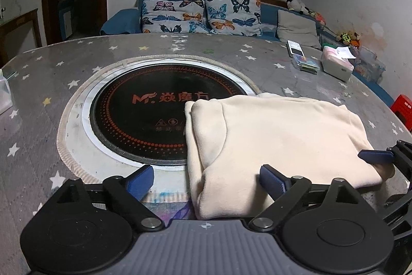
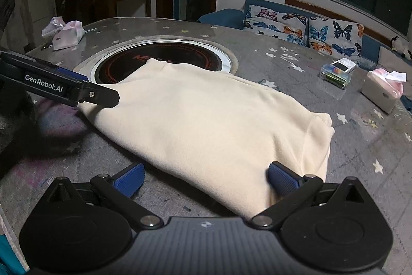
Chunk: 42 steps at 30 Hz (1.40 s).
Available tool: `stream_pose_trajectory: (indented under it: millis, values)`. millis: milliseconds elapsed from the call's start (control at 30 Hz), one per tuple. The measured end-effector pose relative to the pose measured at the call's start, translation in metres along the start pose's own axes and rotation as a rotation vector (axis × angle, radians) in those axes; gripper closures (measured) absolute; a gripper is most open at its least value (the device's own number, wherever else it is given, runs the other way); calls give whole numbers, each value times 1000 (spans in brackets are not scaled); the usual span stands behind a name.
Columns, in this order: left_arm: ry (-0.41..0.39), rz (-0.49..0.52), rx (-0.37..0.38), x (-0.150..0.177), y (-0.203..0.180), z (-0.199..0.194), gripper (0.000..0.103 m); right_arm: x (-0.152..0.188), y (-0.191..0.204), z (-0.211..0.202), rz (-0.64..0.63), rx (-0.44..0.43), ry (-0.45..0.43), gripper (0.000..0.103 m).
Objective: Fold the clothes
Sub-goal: 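Grasp the sweatshirt edge with the left gripper while the right gripper pinches beside it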
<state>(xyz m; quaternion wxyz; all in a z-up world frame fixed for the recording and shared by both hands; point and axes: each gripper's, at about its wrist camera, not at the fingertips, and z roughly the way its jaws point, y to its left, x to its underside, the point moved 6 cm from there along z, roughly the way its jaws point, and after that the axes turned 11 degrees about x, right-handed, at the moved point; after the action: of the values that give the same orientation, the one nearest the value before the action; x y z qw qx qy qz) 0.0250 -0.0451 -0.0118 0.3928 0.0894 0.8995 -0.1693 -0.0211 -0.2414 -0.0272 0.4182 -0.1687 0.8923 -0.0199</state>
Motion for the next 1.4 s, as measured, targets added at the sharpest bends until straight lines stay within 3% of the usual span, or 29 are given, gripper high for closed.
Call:
stream_pose_trajectory:
  millis: [267,367,433,700,867,1067,1133,1233,1400]
  values:
    - [-9,-36,3,2,10,-4,6,-5,4,0,-33,16,32,1]
    - [-17,-48,-3,1,15,-8,6,-12,11,-5,-73,25,21,8]
    - [-24,-63,-9,1,21,-11,6,-19,19,-9,-88,-3,9,16]
    - [-52,-137,-21,-5,42,-20,7,-46,77,-21,-253,-131,-65,25]
    - [-49,-210,21,-8,47,-19,15,-57,111,-16,-339,-182,-84,41]
    - [-43,-300,78,-12,53,-18,16,-59,139,-5,-443,-164,-104,56]
    - [-41,-329,97,-13,54,-18,16,-59,143,-2,-460,-142,-113,68]
    - [-38,-374,126,-16,57,-17,16,-64,139,-1,-429,-142,-121,90]
    - [-30,-468,180,-21,55,-10,16,-77,120,-9,-305,-169,-138,96]
